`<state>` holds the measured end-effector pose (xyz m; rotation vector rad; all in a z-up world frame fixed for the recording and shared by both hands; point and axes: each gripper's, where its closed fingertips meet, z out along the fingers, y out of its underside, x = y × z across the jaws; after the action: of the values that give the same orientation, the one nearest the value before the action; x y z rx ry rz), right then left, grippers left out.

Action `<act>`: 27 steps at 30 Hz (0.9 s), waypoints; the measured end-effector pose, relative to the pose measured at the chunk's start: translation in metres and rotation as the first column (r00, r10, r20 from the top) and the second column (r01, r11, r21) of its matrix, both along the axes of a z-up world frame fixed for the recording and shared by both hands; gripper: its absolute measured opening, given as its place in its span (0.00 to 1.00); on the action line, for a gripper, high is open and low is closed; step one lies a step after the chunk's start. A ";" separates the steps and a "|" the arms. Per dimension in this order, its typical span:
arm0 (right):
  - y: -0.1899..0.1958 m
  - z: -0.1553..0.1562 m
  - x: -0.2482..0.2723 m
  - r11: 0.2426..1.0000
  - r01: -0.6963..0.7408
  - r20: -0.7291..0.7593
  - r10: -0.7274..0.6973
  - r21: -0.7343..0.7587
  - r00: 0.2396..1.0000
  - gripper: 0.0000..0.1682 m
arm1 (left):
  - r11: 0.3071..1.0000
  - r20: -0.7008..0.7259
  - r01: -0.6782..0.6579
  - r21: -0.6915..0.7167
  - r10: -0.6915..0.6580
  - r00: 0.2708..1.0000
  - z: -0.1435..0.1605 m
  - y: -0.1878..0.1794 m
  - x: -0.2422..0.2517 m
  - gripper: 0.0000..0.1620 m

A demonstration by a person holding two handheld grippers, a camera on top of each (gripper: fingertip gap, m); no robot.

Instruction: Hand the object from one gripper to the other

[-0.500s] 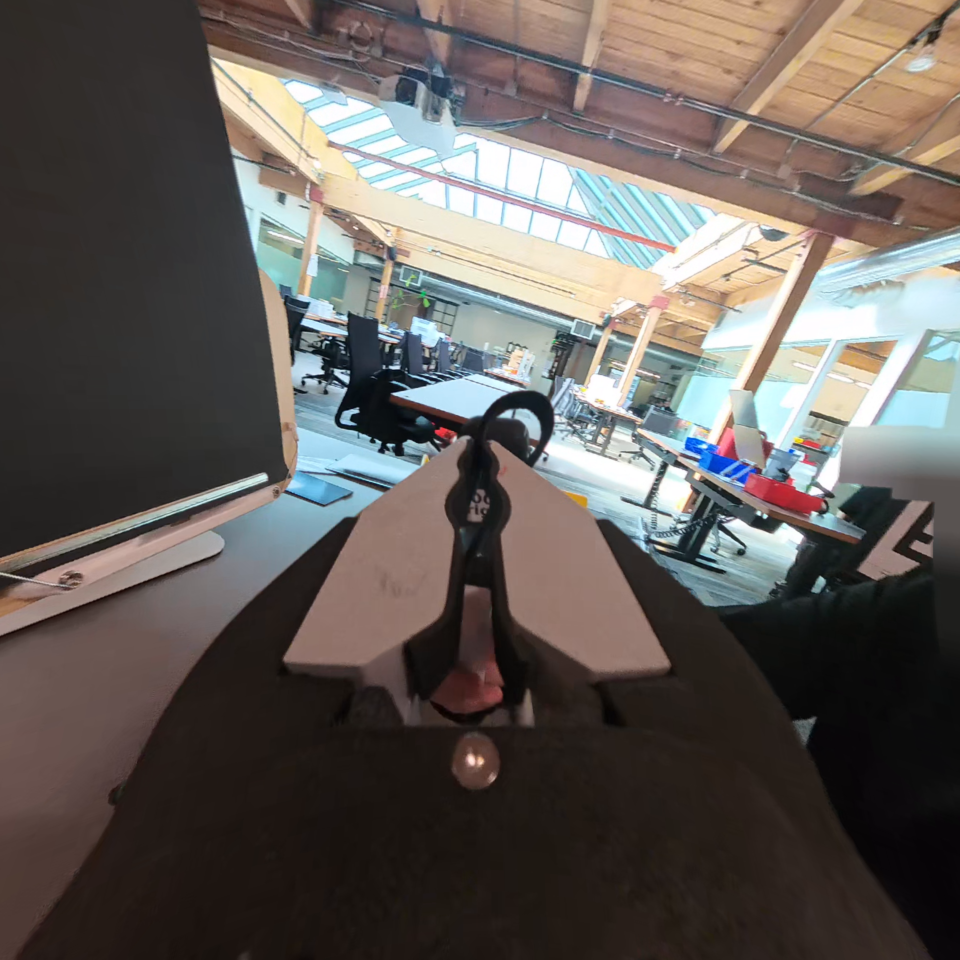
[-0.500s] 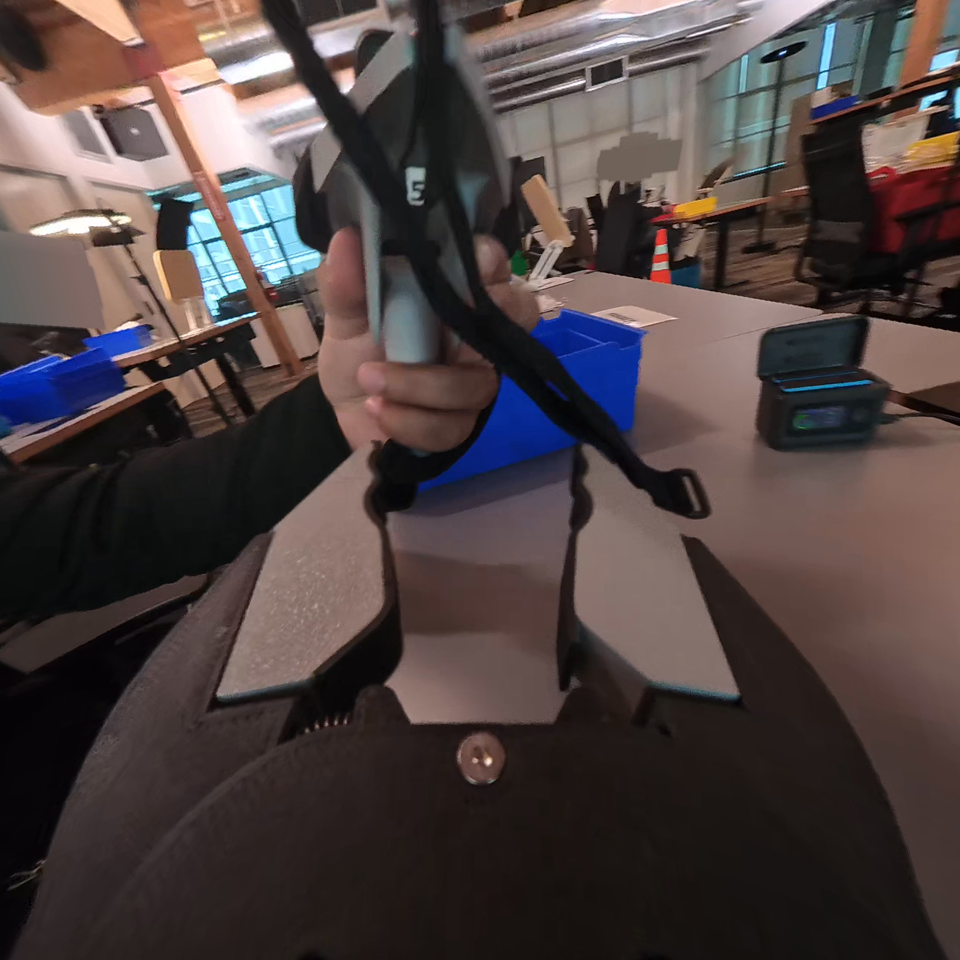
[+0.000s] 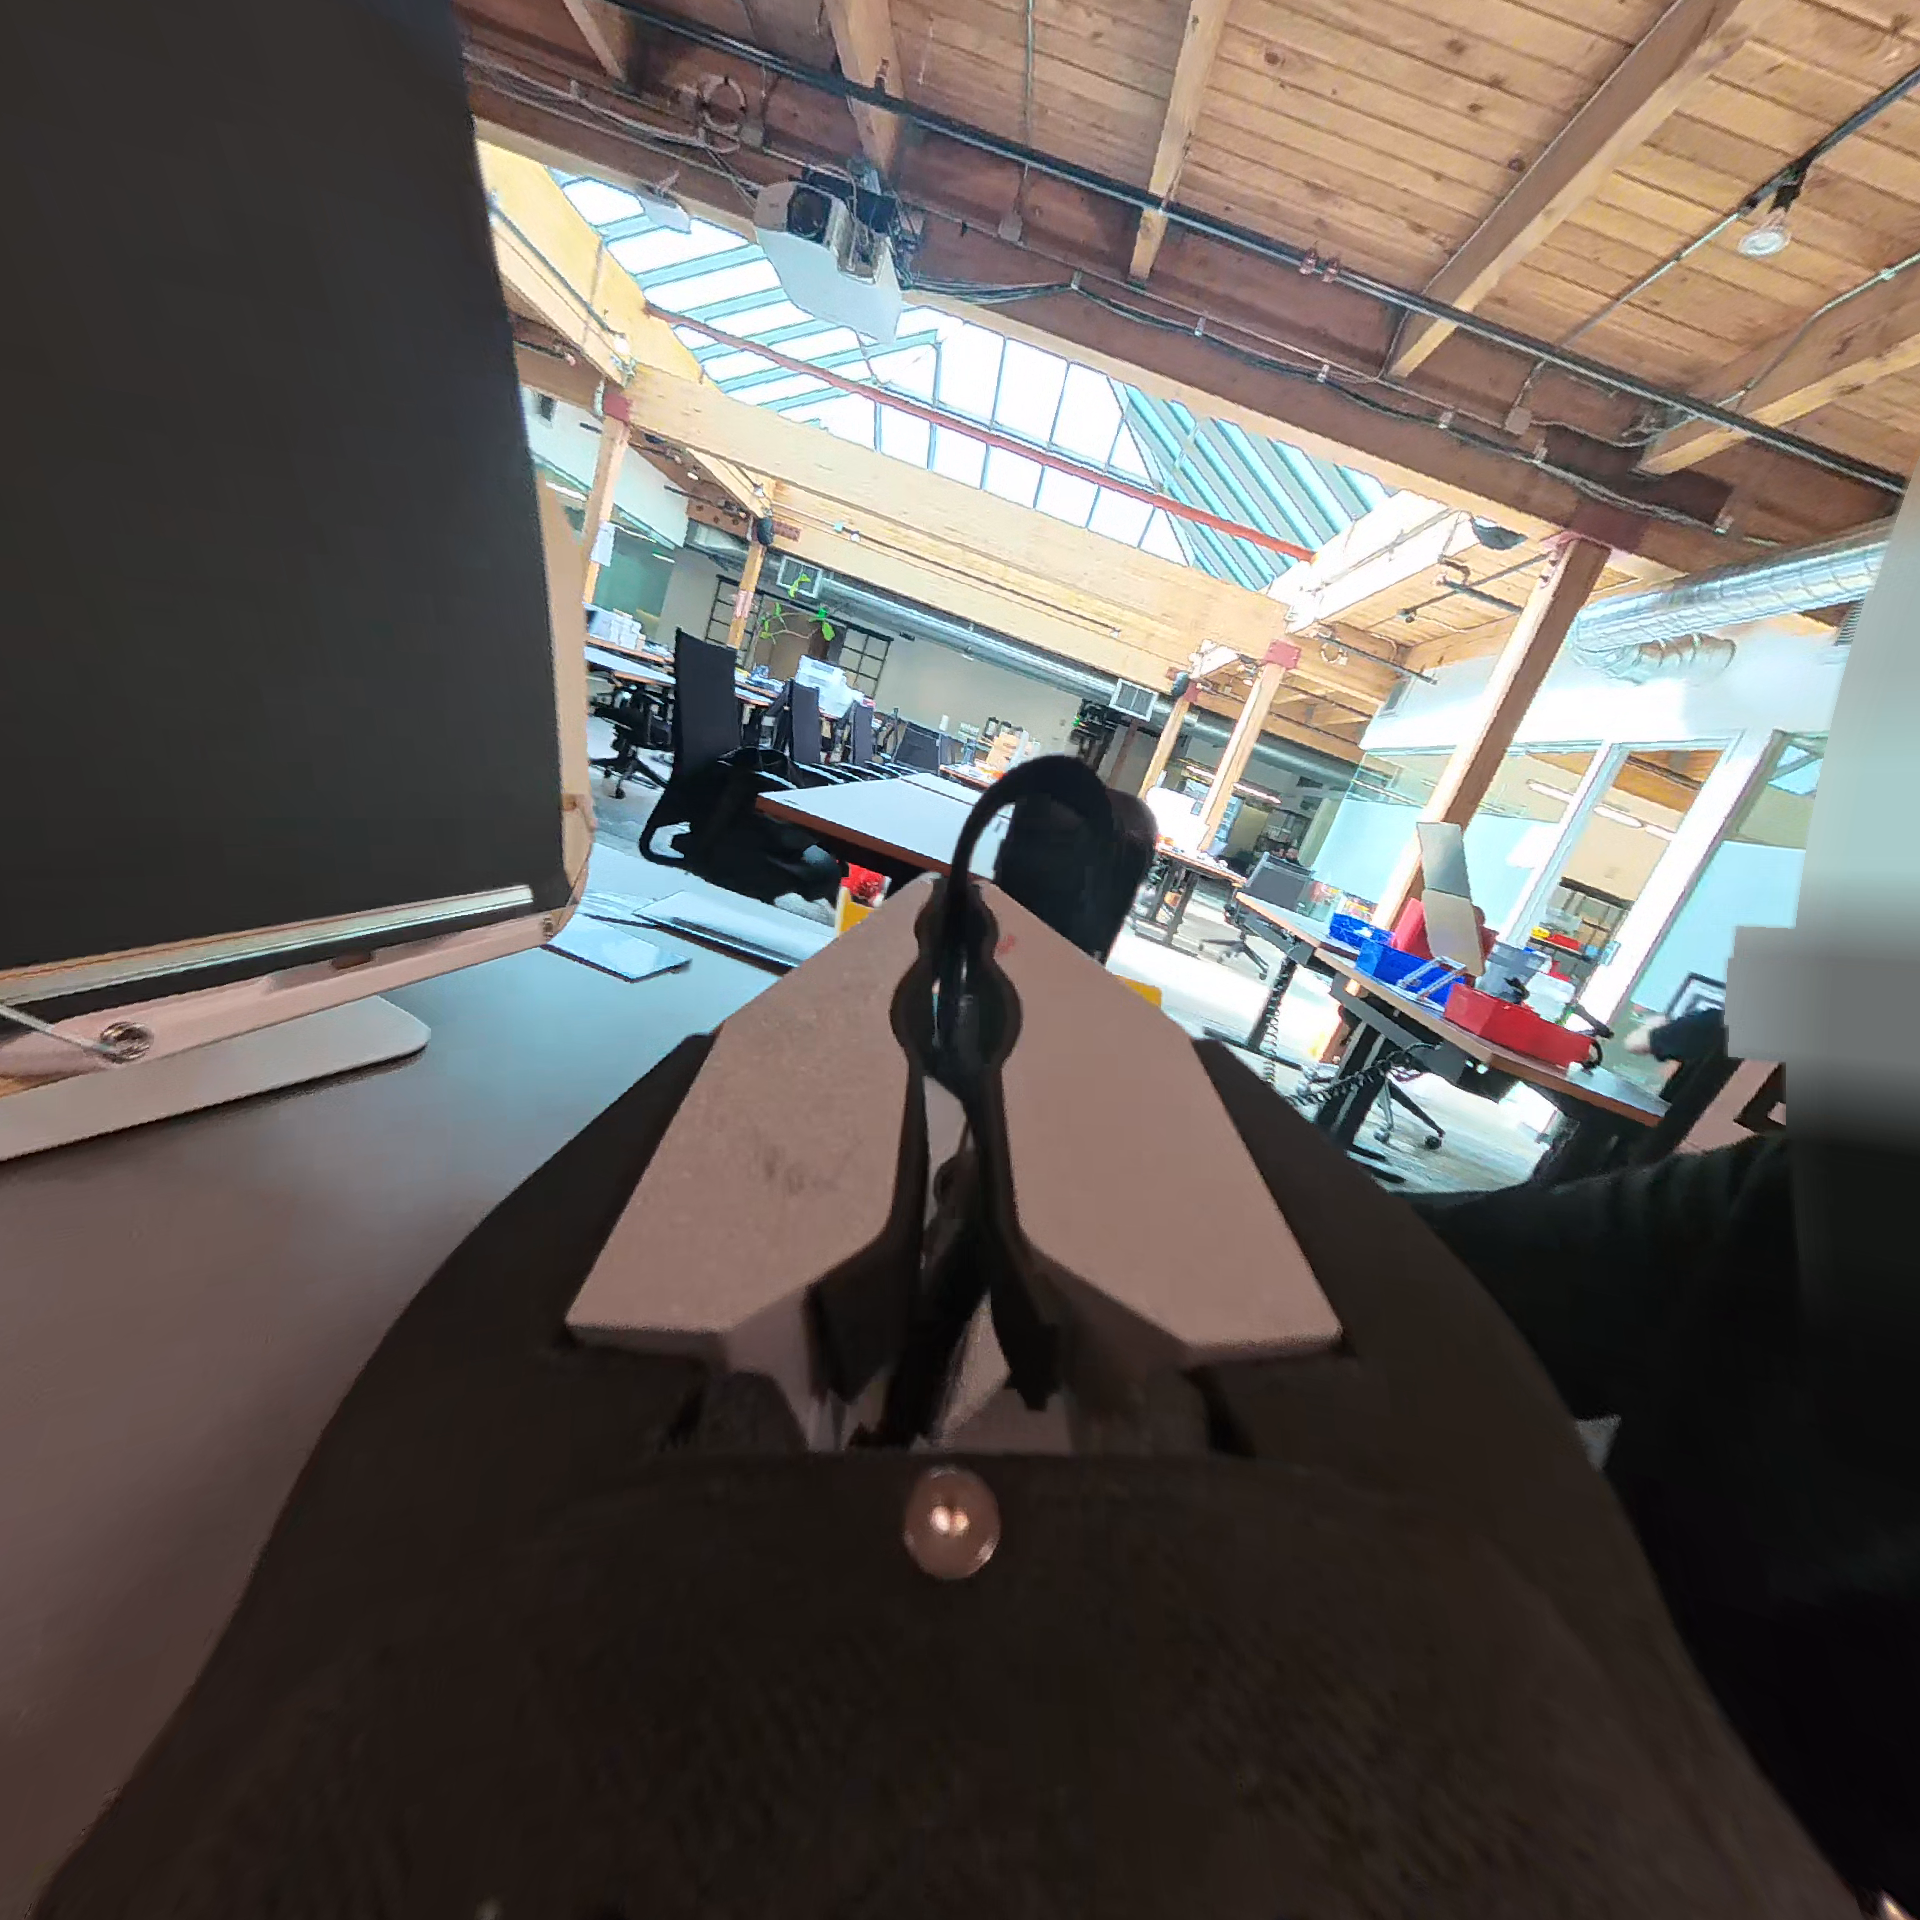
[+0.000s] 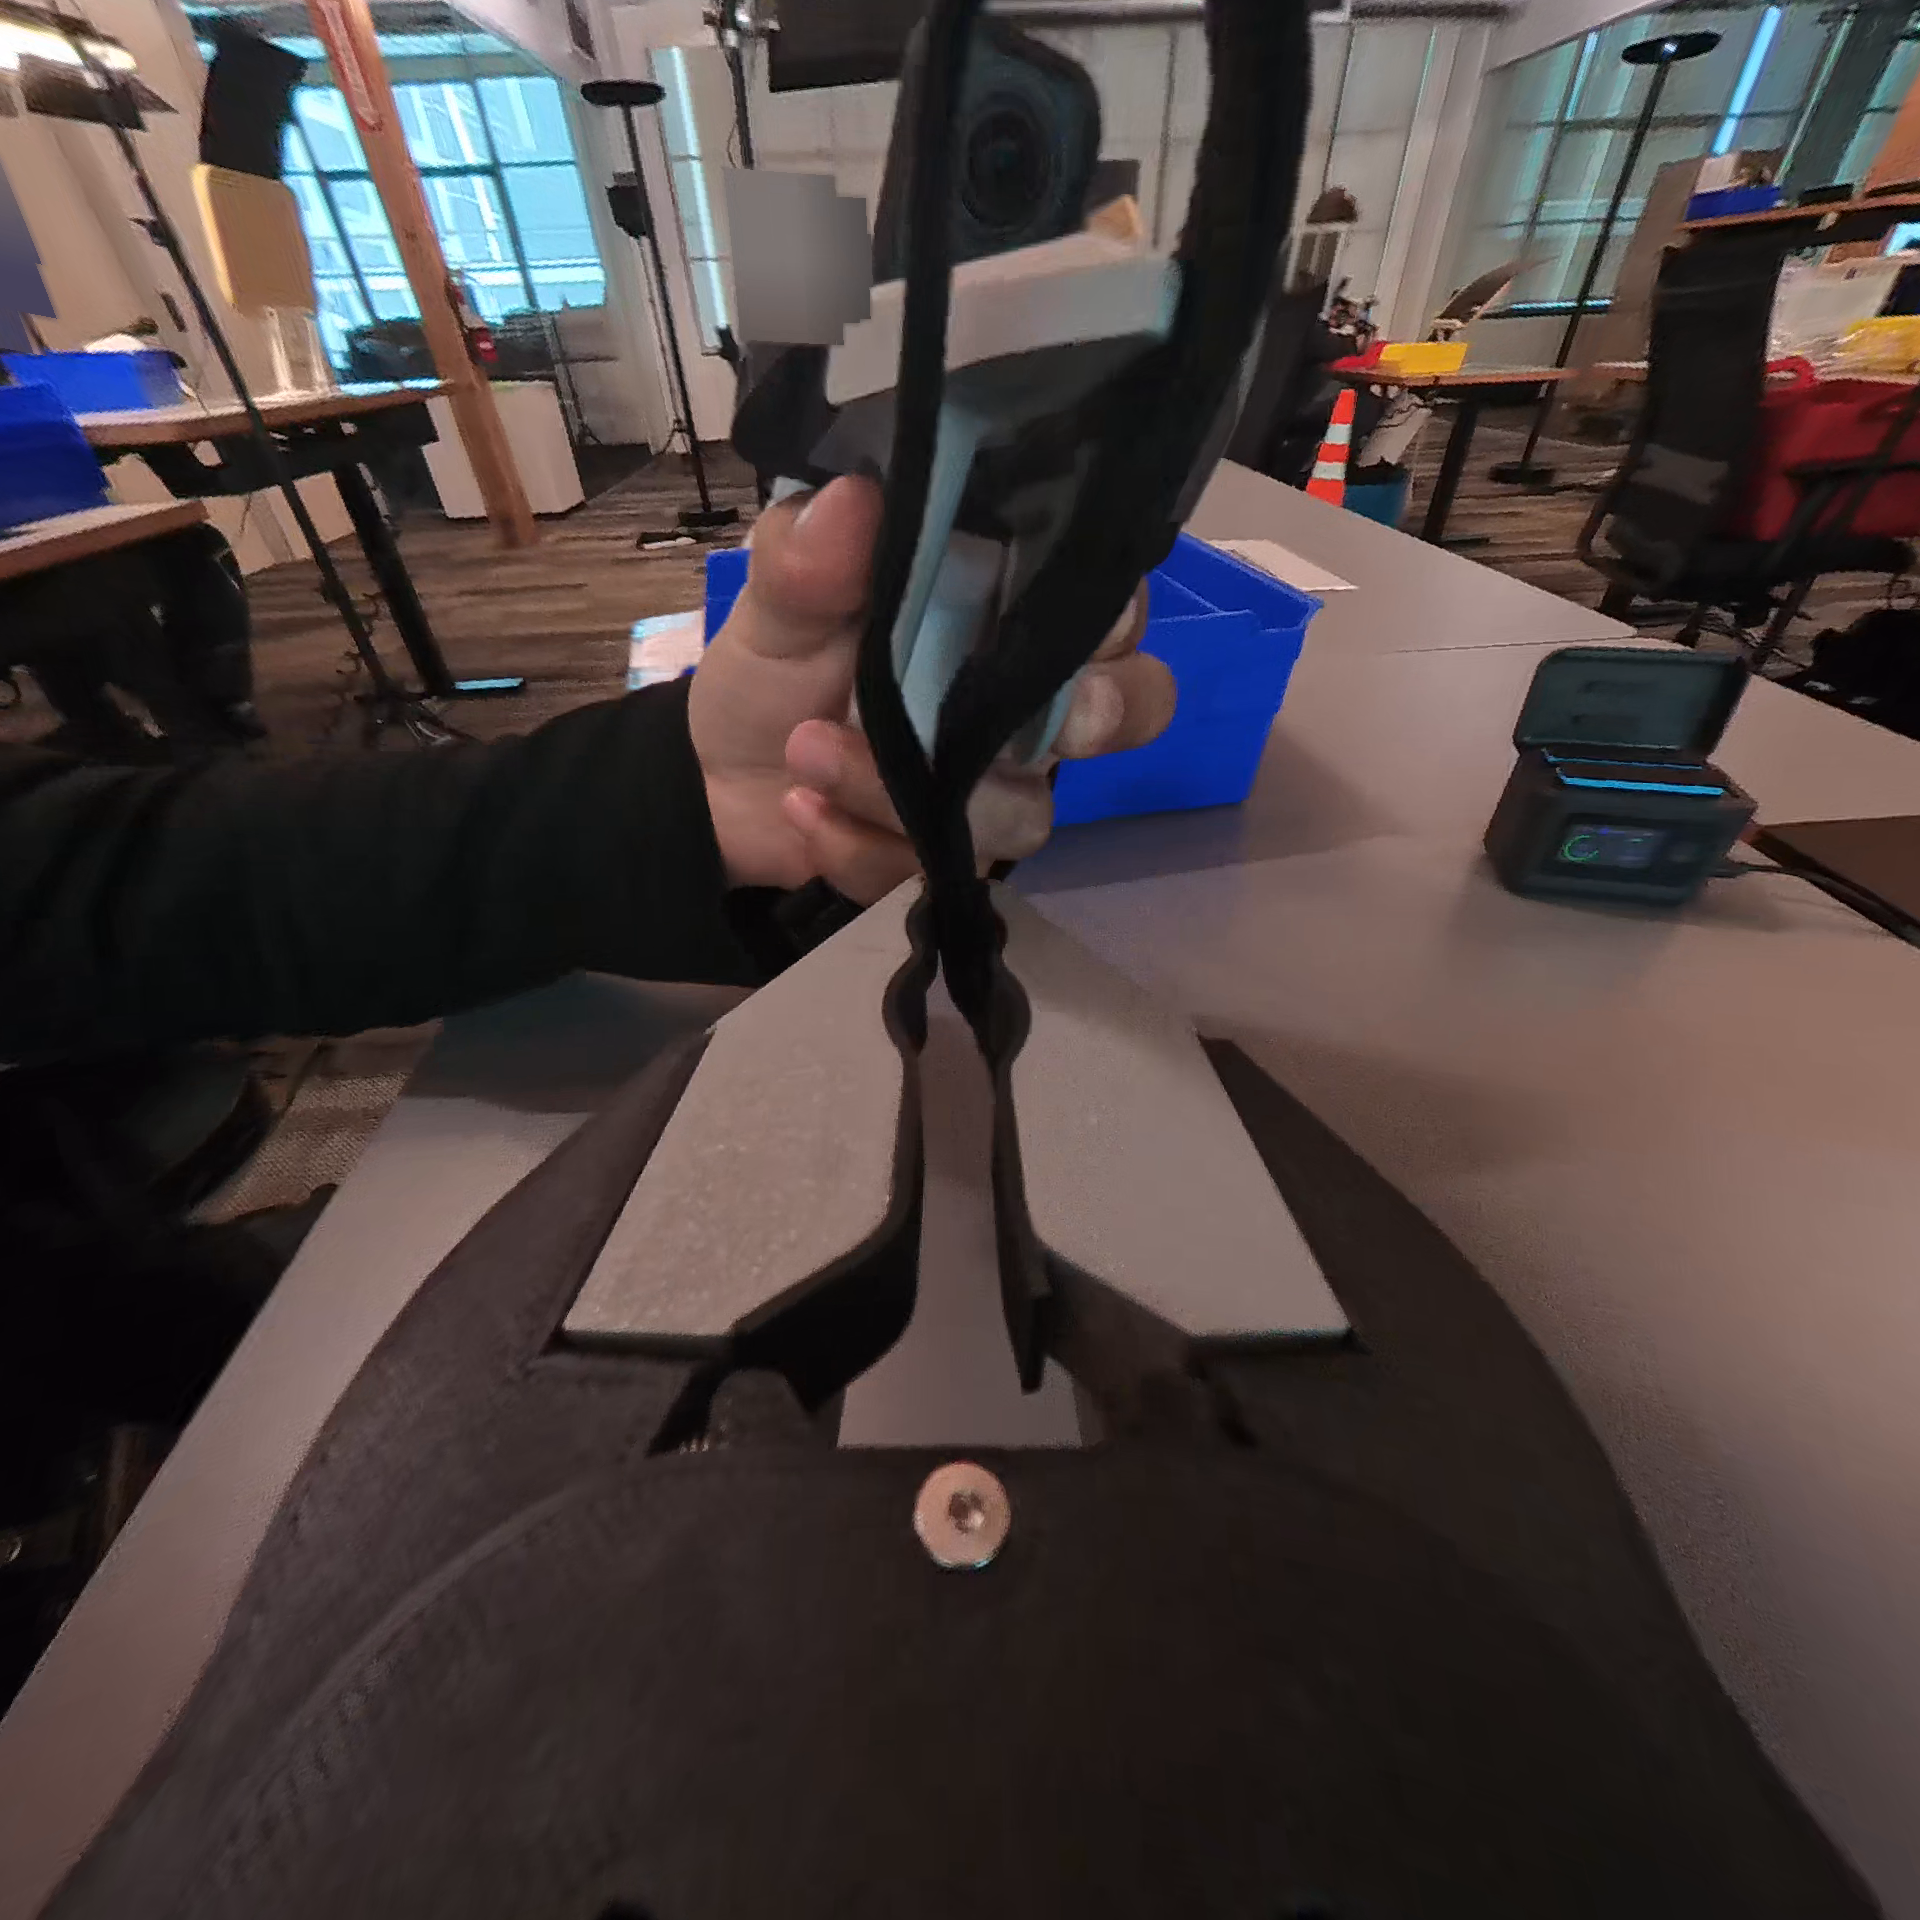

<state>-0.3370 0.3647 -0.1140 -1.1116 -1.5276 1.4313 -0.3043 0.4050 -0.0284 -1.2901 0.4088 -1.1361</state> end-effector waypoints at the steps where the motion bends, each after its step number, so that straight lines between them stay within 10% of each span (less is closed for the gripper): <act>1: 0.004 -0.003 -0.001 1.000 0.018 0.019 -0.018 0.002 1.000 0.01 | 1.000 0.008 -0.029 -0.006 0.029 1.000 -0.003 0.003 -0.005 0.00; 10: 0.065 0.028 0.021 0.938 0.174 -0.006 -0.184 -0.298 0.983 0.00 | 0.835 -0.428 -0.543 0.086 0.523 0.737 -0.068 0.042 -0.063 0.19; 15: 0.103 0.044 0.046 0.831 0.198 -0.057 -0.265 -0.521 0.963 0.00 | 0.835 -0.645 -0.422 0.353 0.544 0.537 -0.090 0.038 -0.024 0.24; 27: 0.094 0.003 0.037 0.898 0.291 0.192 -0.238 -0.331 0.952 0.00 | 0.671 -0.641 -0.165 0.723 0.740 0.204 -0.103 0.030 0.009 0.19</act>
<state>-0.3000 0.4585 -0.1112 -1.6101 -1.1771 1.4938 -0.2949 0.4347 -0.1309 -1.2973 0.9802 0.4299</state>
